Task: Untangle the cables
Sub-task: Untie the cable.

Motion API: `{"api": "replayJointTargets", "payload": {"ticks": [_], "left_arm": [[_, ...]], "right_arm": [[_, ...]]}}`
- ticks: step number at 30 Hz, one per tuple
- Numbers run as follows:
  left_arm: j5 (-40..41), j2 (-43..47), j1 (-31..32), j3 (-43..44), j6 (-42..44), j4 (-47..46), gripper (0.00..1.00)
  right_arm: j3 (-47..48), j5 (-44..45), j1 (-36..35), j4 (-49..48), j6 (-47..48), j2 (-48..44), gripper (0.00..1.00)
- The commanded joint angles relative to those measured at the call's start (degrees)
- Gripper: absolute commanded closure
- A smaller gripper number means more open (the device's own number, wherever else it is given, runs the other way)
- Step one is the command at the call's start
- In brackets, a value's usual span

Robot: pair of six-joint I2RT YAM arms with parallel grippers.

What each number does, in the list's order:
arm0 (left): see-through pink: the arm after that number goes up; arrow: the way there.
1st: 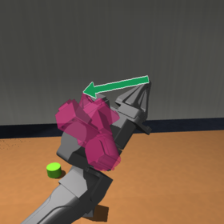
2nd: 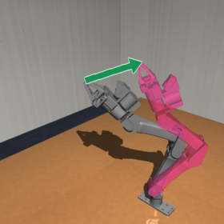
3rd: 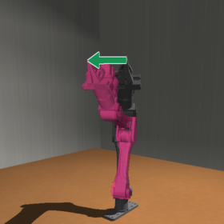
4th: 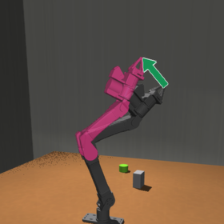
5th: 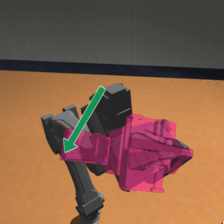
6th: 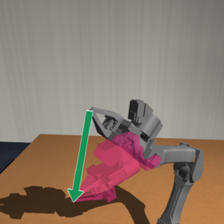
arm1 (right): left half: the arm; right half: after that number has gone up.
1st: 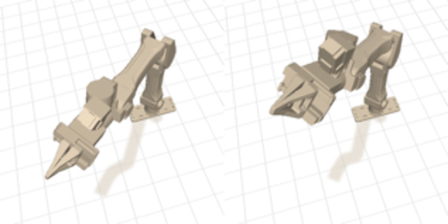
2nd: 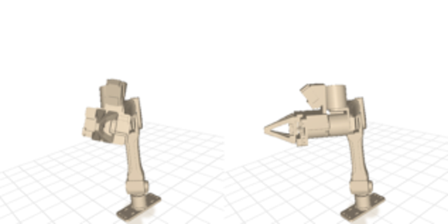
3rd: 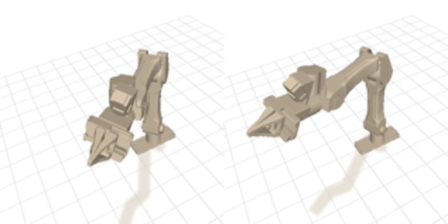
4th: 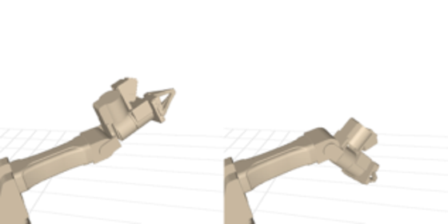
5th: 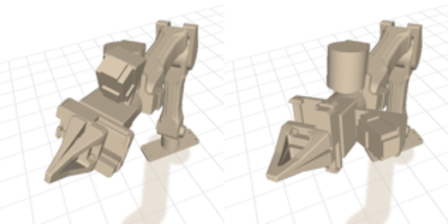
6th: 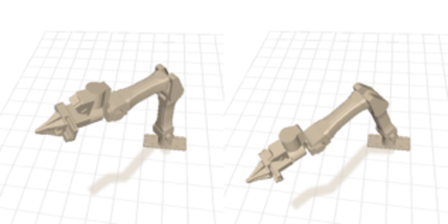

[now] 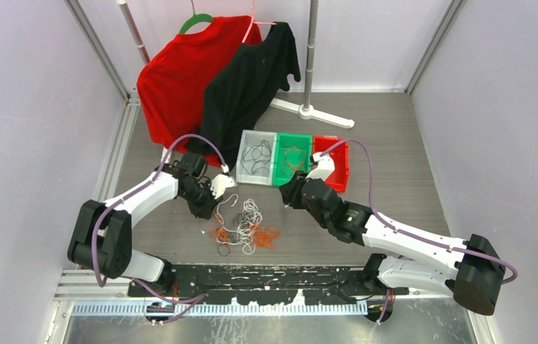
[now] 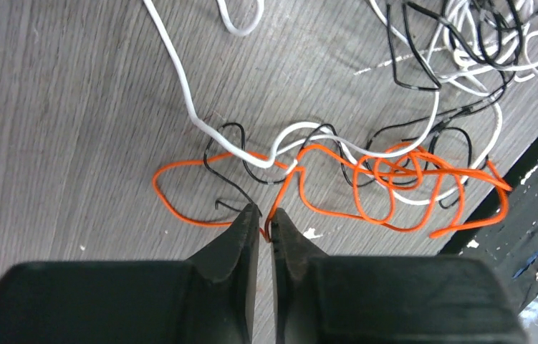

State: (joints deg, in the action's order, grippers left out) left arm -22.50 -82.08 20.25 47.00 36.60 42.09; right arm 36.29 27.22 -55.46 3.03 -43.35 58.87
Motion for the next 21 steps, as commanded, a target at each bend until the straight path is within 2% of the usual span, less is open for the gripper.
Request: {"api": "replayJointTargets", "payload": {"ticks": [1,9,11,17,21], "left_arm": [[0.7,6.44,0.18,2.37,3.78,4.22,0.89],[-0.42,14.25,0.18,10.52,2.72,14.6,0.99],[-1.47,14.93,0.14,14.1,1.46,17.24,0.99],[-6.9,14.97,0.14,27.36,-2.17,25.99,0.99],[-11.22,14.35,0.14,34.35,-5.0,29.64,0.99]], "right_arm": [[0.43,0.88,0.56,-2.85,-0.84,0.11,0.6],[0.83,-2.67,0.82,-5.7,1.54,1.55,0.59],[0.76,-4.92,0.84,-7.06,3.25,1.35,0.54],[-0.16,-16.41,-1.09,-15.75,9.33,-0.35,0.31],[3.01,-20.83,-5.39,-15.27,13.19,-0.88,0.24]]}}
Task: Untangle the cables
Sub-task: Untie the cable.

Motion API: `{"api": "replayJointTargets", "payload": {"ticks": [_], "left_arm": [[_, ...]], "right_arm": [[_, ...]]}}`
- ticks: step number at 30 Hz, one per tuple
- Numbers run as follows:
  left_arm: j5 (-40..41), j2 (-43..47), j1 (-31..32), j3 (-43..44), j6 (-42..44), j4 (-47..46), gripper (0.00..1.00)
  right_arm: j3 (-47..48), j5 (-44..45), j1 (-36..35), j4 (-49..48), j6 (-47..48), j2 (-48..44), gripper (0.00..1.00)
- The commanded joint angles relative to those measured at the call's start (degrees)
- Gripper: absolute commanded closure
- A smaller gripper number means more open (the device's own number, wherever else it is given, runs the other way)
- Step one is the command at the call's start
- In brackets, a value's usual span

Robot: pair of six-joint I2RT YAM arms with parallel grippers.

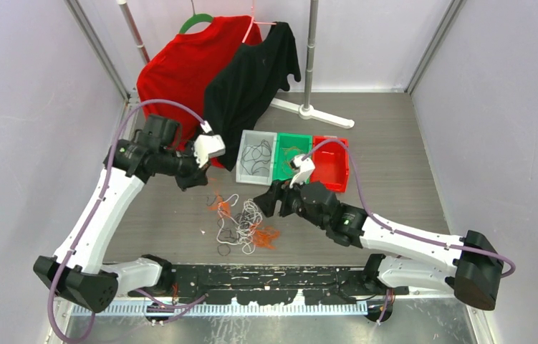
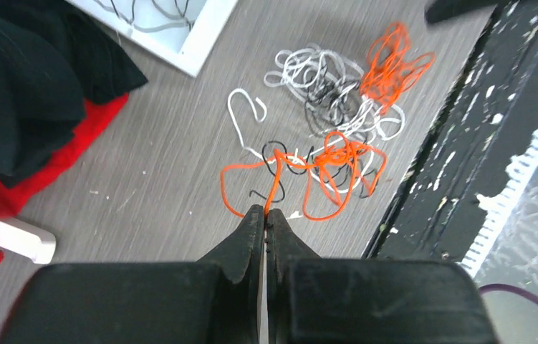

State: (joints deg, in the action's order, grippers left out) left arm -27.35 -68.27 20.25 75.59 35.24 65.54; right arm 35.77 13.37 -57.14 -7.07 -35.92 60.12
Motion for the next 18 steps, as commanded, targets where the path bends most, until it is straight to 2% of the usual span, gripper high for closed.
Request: {"api": "replayJointTargets", "payload": {"ticks": [1,4,8,18], "left_arm": [[-7.41,0.47,0.21,6.72,-3.94,7.09,0.99],[-9.92,0.34,0.42,9.42,-4.78,8.48,0.99],[-10.69,-0.5,1.46,12.9,-7.77,8.53,0.99],[-10.72,0.28,4.27,15.59,-12.66,7.96,0.99]], "right_arm": [[4.63,-7.0,-5.03,-3.88,6.49,-2.13,0.23],[7.27,-9.13,-7.46,-2.28,6.51,-1.78,0.23],[12.76,-7.24,-8.07,0.26,10.71,-0.32,0.23],[21.62,-2.28,-8.07,-4.79,20.65,11.77,0.26]]}}
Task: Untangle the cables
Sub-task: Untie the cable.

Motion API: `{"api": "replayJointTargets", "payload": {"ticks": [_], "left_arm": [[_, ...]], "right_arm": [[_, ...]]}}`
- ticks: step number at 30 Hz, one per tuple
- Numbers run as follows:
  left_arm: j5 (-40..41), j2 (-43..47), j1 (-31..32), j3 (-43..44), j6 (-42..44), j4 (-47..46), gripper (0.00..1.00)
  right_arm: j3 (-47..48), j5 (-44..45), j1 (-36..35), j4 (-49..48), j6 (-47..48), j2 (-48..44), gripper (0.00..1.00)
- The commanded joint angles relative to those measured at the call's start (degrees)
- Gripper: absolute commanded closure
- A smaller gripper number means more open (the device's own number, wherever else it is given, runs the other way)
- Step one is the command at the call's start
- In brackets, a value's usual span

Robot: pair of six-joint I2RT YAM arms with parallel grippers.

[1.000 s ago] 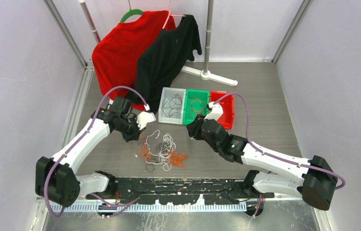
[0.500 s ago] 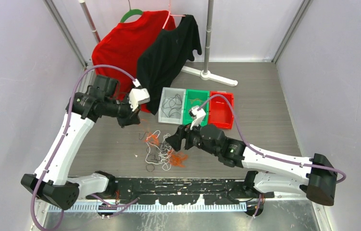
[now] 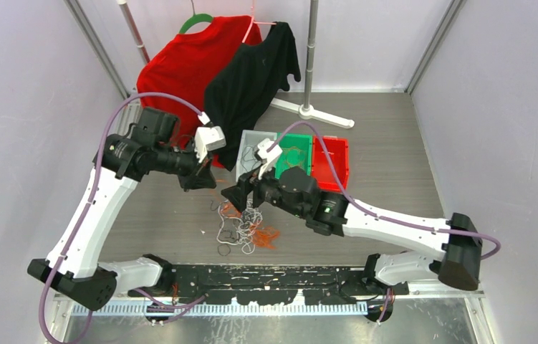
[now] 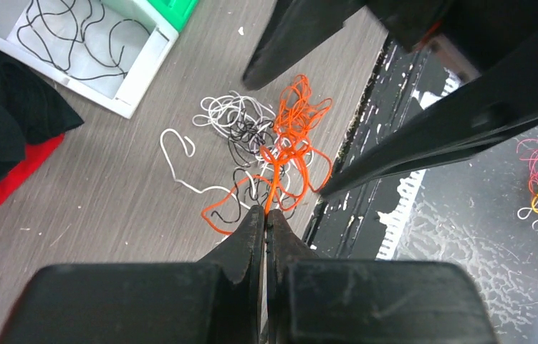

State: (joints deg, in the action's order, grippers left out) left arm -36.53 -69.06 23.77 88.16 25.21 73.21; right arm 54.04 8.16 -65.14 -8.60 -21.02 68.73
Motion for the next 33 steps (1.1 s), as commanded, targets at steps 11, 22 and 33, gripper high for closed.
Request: {"api": "replayJointTargets", "payload": {"ticks": [11,22,33], "left_arm": [[-2.57,1.17,0.84,7.15,-3.5,1.58,1.0],[-2.09,-1.49,0.93,17.86,-1.89,5.7,1.0],[2.91,-2.15,0.93,24.06,0.02,3.46,1.0]], "right_arm": [[4.09,12.93,-0.07,-7.4,8.37,9.57,0.43],[-5.9,20.0,0.27,-16.51,5.08,12.88,0.5],[-16.92,25.55,0.79,-19.97,-2.69,10.53,0.43]]}}
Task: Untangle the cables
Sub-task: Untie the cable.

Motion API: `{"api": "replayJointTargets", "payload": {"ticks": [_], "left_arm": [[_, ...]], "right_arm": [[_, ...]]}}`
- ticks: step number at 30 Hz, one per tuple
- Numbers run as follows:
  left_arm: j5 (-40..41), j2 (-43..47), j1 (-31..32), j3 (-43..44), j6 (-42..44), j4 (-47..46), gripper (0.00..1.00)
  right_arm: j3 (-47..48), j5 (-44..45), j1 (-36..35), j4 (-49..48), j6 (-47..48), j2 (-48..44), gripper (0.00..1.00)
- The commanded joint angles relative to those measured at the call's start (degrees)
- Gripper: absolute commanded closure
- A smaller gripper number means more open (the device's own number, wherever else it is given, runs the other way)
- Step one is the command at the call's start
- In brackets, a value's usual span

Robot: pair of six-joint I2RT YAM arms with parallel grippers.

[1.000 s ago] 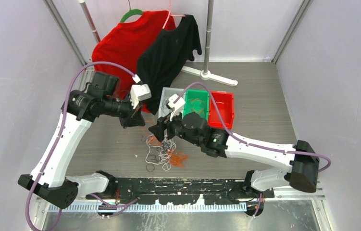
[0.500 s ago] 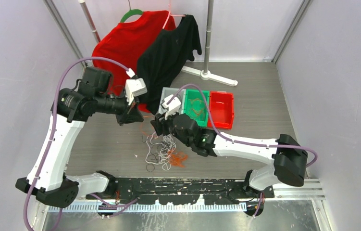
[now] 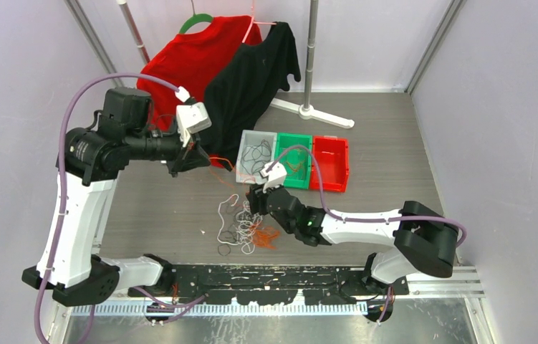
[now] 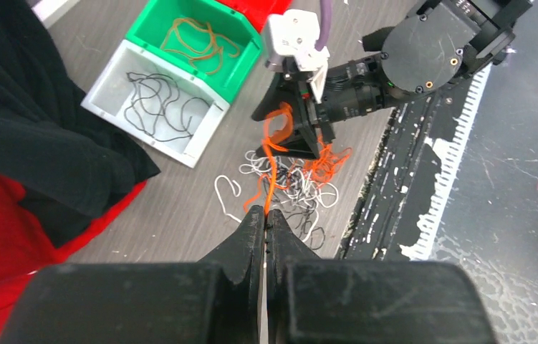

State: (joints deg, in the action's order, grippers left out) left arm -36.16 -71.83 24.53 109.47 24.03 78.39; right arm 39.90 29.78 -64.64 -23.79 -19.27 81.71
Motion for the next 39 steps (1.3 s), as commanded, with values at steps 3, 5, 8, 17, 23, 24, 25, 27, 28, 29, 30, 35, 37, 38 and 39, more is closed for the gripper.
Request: {"api": "replayJointTargets", "payload": {"ticks": [3,5,8,17,23,24,25,27,28,29,30,35,37,38,39], "left_arm": [[6.36,1.44,0.16,3.95,2.31,-5.52,1.0],[9.12,1.38,0.16,5.67,3.79,-7.57,1.0],[11.51,0.2,0.16,9.62,5.4,-8.26,1.0],[14.42,-0.43,0.2,17.25,6.74,-14.69,1.0],[14.75,-0.38,0.16,17.58,7.95,-20.5,1.0],[14.82,-0.35,0.16,17.52,7.82,-21.74,1.0],[14.77,-0.33,0.16,17.47,7.67,-22.59,1.0],[14.16,-0.32,0.16,17.44,7.35,-23.15,1.0],[13.64,-0.33,0.16,17.41,7.0,-23.15,1.0],[13.01,-0.28,0.18,17.32,6.73,-22.87,1.0],[12.28,-0.2,0.17,17.12,6.63,-22.76,1.0],[11.63,0.09,0.16,16.7,6.25,-22.72,1.0],[11.45,0.25,0.2,16.42,6.08,-22.53,1.0],[11.27,0.3,0.17,16.34,6.01,-22.27,1.0],[11.14,0.37,0.19,16.21,5.89,-22.18,1.0]], "right_arm": [[-4.23,3.96,0.28,-5.2,-6.6,-2.48,0.39],[-4.63,3.93,0.31,-4.95,-7.97,-2.31,0.38],[-5.0,3.86,0.31,-5.33,-9.17,-1.85,0.38],[-4.9,4.01,0.31,-4.63,-10.15,-1.41,0.37],[-5.18,4.06,0.31,-3.76,-10.59,-3.0,0.37],[-5.38,4.12,0.31,-3.58,-10.82,-3.3,0.37],[-5.66,4.12,0.31,-3.61,-10.99,-3.69,0.36],[-6.11,4.19,0.31,-3.99,-11.42,-4.71,0.35],[-6.22,3.75,0.31,-4.53,-11.44,-5.55,0.35],[-6.24,2.93,0.31,-5.04,-11.14,-6.54,0.34],[-5.97,1.94,0.31,-5.56,-10.63,-7.57,0.33],[-3.09,-8.71,0.23,-11.03,-5.23,-11.39,0.28],[-1.09,-14.61,0.09,-13.35,-3.83,-11.66,0.26],[0.33,-17.01,-0.07,-14.06,-3.12,-11.53,0.25],[1.8,-19.0,-0.36,-14.56,-2.29,-11.12,0.25]]}}
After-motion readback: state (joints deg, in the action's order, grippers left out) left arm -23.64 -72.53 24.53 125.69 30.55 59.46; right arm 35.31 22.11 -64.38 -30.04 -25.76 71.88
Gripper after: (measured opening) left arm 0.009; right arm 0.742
